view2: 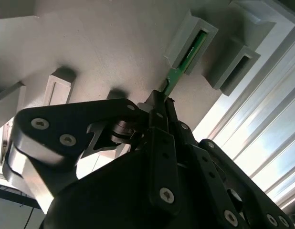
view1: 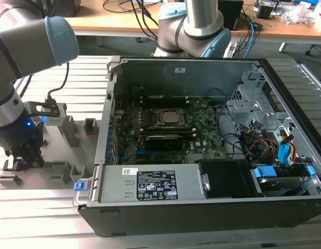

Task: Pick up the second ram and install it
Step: 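Pick up the second ram and move it above second insertion slot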

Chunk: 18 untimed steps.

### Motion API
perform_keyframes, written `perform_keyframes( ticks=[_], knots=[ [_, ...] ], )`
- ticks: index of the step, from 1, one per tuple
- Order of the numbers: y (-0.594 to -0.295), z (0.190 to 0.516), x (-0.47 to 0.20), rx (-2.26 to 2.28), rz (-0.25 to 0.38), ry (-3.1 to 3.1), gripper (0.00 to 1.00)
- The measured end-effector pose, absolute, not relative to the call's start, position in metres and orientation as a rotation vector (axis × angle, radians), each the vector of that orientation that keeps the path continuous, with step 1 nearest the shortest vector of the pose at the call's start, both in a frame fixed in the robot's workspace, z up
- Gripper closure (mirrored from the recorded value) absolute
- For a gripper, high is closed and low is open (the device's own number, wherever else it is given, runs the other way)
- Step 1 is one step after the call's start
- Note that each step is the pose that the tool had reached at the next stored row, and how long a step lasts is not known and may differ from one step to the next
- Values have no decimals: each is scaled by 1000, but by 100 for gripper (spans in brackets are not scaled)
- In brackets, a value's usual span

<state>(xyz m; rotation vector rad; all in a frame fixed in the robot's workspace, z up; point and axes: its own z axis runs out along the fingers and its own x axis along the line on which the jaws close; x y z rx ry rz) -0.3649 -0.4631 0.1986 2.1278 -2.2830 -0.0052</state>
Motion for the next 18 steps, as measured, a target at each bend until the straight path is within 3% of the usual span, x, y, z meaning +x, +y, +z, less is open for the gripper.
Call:
perform_keyframes(
  ticks=[18],
  knots=[
    [-463,206,-365,2128,-5,-2283,86]
  ],
)
